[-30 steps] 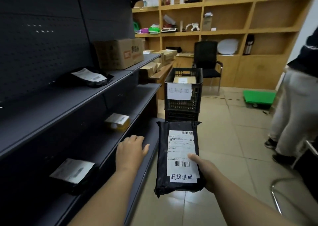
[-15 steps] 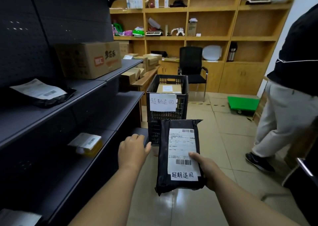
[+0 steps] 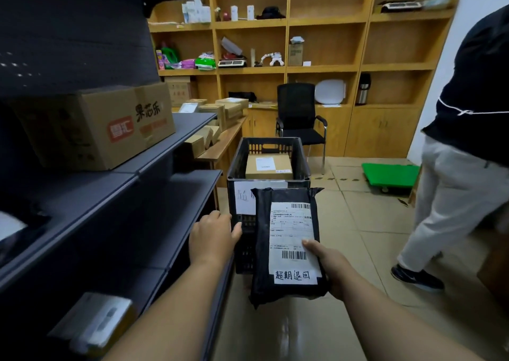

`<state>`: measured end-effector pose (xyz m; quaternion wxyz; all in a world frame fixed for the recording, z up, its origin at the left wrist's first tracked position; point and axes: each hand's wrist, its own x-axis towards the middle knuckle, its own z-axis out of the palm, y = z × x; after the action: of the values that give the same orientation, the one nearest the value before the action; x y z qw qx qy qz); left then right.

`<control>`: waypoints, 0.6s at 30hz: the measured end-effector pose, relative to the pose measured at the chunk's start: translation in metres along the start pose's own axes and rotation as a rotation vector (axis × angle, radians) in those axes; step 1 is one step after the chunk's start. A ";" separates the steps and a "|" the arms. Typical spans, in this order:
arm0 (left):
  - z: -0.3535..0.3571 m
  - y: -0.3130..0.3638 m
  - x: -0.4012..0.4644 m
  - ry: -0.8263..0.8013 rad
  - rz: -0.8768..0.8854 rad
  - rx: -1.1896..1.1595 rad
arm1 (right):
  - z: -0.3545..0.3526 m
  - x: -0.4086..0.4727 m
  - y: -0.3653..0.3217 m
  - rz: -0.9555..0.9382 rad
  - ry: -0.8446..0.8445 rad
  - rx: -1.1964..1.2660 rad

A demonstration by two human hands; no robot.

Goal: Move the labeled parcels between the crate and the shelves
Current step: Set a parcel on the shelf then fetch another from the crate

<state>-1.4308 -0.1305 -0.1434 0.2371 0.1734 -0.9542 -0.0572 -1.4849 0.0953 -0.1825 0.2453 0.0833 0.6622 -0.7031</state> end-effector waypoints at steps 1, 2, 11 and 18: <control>0.005 -0.002 0.013 0.005 -0.002 -0.013 | 0.005 0.012 -0.006 -0.004 0.003 0.007; 0.010 -0.004 0.025 0.012 -0.005 -0.031 | 0.009 0.022 -0.012 -0.007 0.004 0.016; 0.046 -0.010 0.110 0.020 -0.018 -0.064 | 0.027 0.100 -0.058 -0.032 0.001 0.054; 0.073 -0.001 0.176 0.011 -0.025 -0.058 | 0.027 0.171 -0.103 -0.091 0.008 0.052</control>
<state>-1.6110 -0.1930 -0.1320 0.2465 0.1787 -0.9485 -0.0870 -1.6737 0.0290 -0.1637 0.2080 0.0623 0.6480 -0.7301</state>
